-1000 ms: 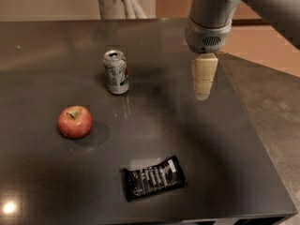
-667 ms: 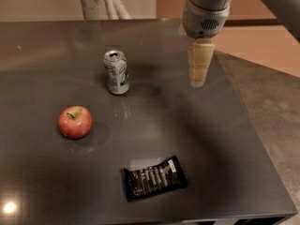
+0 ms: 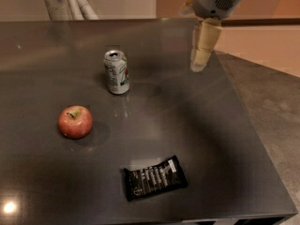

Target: Move 7up can near rxbar chocolate

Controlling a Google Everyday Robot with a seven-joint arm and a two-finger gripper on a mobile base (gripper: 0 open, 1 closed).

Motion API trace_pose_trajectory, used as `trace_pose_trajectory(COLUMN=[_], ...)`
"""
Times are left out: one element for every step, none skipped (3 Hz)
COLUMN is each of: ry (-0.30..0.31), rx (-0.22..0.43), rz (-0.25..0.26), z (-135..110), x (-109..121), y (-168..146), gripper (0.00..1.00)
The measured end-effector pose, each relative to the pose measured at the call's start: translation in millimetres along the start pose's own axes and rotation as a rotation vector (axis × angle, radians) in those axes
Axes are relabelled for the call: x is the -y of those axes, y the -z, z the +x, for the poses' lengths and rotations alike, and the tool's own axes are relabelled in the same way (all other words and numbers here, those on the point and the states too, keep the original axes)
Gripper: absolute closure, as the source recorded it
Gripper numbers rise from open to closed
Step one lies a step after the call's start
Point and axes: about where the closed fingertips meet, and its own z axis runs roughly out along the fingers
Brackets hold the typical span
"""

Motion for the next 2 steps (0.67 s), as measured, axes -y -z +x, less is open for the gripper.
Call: trace_pose_trajectory(ry=[-0.025,-0.058], rx=[0.118,0.126], rz=[0.059,0.081], z=[5.6,18.4], x=[-18.0,-19.2], y=[3.7,-0.6], gripper=[0.0,0.0])
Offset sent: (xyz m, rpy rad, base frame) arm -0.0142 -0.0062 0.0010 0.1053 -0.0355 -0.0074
